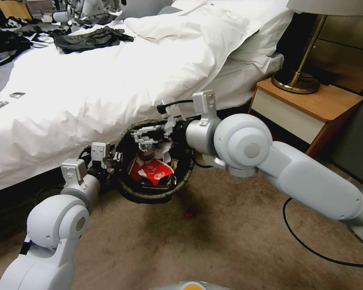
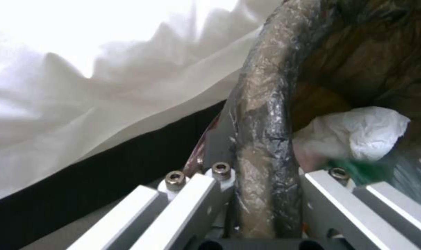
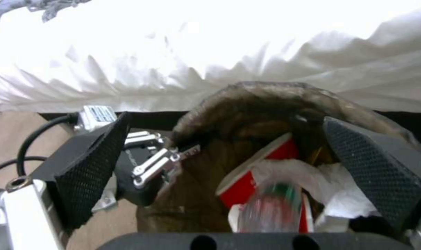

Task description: Pick up the trash bin, then pick up the garbage from the floor and place it into the trash bin.

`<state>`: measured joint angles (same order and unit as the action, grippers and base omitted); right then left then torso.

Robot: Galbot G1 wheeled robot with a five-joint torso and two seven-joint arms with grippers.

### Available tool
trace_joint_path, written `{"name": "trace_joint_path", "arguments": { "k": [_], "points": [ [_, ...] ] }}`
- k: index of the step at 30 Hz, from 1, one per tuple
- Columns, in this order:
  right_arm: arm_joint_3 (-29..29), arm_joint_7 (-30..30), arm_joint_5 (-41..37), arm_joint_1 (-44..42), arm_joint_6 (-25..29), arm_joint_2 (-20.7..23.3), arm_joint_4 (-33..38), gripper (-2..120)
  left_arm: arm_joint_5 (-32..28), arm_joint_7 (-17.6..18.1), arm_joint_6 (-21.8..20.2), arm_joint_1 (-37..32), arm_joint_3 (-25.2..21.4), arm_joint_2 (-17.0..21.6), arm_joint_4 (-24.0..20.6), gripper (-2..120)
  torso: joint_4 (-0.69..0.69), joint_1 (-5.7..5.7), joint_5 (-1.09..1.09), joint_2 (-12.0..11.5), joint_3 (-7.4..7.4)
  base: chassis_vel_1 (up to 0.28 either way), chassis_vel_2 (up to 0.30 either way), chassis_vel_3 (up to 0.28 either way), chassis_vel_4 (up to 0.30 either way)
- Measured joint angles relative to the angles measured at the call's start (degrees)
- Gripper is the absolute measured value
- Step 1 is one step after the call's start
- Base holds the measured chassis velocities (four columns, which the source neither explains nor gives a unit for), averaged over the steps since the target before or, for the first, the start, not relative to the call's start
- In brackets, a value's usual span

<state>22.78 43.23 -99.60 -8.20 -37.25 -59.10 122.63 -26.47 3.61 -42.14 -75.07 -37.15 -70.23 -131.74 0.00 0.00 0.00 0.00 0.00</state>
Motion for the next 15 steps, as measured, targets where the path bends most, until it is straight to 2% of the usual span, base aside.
{"name": "trace_joint_path", "arguments": {
  "k": [4,7,8,11,12,14,15],
  "points": [
    [-3.5,0.1,1.1,-0.5,0.2,0.5,0.4,100,-0.2,0.0,0.0,0.0,-0.2,0.0,0.0,1,0.01,0.0,0.0,0.0,0.0,0.0,0.0,0.0,0.0],
    [-9.0,-1.2,9.4,-2.0,1.5,4.1,0.7,100,-0.3,0.2,0.0,-0.4,-0.7,0.0,0.0,1,0.03,0.0,-0.01,0.0,0.0,0.0,0.0,0.0,0.0],
    [-9.0,-1.2,9.4,-2.0,1.5,4.1,0.7,100,-0.3,0.2,0.0,-0.4,-0.7,0.0,0.0,1,0.03,0.0,-0.01,0.0,0.0,0.0,0.0,0.0,0.0],
    [-15.1,-3.9,20.4,-6.7,3.2,8.7,1.1,100,-0.5,0.2,0.0,-0.4,-1.1,0.2,0.0,1,0.01,0.0,0.02,0.0,0.0,0.0,0.0,0.0,0.0],
    [-15.1,-3.9,20.4,-6.7,3.2,8.7,1.1,100,-0.5,0.2,0.0,-0.4,-1.1,0.2,0.0,1,0.01,0.0,0.02,0.0,0.0,0.0,0.0,0.0,0.0],
    [-22.4,-6.4,31.7,-14.8,5.8,12.4,1.4,100,-0.6,0.2,0.0,-0.4,-1.2,0.3,0.0,1,0.0,0.0,0.02,0.0,0.0,0.0,0.0,0.0,0.0],
    [-24.6,-7.4,34.8,-17.4,6.7,13.2,1.3,100,-0.6,0.2,0.0,-0.4,-1.2,0.3,0.0,1,-0.01,0.0,0.04,0.0,0.0,0.0,0.0,0.0,0.0]
  ]
}}
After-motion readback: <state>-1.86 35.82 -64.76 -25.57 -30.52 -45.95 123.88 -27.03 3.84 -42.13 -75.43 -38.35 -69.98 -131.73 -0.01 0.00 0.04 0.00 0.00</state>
